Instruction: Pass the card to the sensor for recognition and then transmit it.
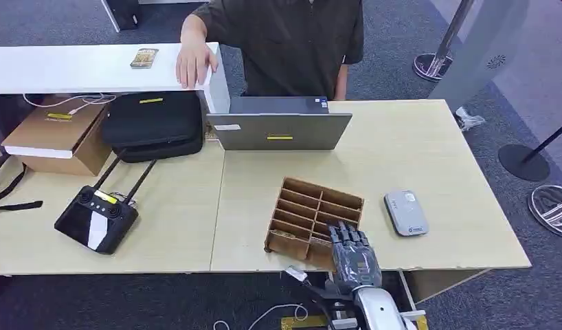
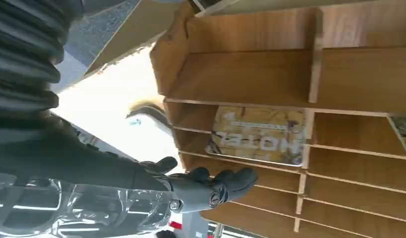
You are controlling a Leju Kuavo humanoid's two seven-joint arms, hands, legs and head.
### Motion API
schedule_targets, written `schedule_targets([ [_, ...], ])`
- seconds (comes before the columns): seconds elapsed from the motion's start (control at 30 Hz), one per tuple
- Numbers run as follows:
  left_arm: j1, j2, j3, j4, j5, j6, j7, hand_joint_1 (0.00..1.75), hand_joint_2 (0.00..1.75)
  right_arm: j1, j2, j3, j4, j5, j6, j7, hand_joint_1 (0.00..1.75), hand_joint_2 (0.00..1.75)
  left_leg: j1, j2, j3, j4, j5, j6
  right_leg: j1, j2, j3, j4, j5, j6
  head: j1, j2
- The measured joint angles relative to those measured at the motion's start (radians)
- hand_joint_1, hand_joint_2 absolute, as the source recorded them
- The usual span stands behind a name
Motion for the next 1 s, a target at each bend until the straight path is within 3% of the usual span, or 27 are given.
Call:
schedule_targets([
  [0.2,-0.005,-0.008,0.0,0.0,-0.002,0.001,-0.007,0.0,0.0,-0.07,0.039,0.011,0.084,0.007,0.001,-0.034,0.0,1.75,0.0,0.0,0.0,0.0,0.0,0.0,0.0,0.0,0.0,0.0,0.0,0.0,0.0,0.0],
  [0.6,-0.006,-0.01,0.0,0.0,-0.017,0.0,0.015,0.0,0.0,-0.133,0.083,0.008,0.174,0.044,-0.024,-0.011,0.0,1.75,0.0,0.0,0.0,0.0,0.0,0.0,0.0,0.0,0.0,0.0,0.0,0.0,0.0,0.0],
  [0.63,-0.006,-0.009,0.0,0.0,-0.019,0.0,0.018,0.0,0.0,-0.136,0.085,0.005,0.176,0.046,-0.026,-0.009,0.0,0.0,0.0,0.0,0.0,0.0,0.0,0.0,0.0,0.0,0.0,0.0,0.0,0.0,0.0,0.0],
  [1.0,0.001,0.0,0.0,0.0,-0.015,-0.003,0.014,0.0,0.0,-0.121,0.084,-0.05,0.042,0.096,-0.06,0.0,0.0,0.0,0.0,0.0,0.0,0.0,0.0,0.0,0.0,0.0,0.0,0.0,0.0,0.0,0.0,0.0],
])
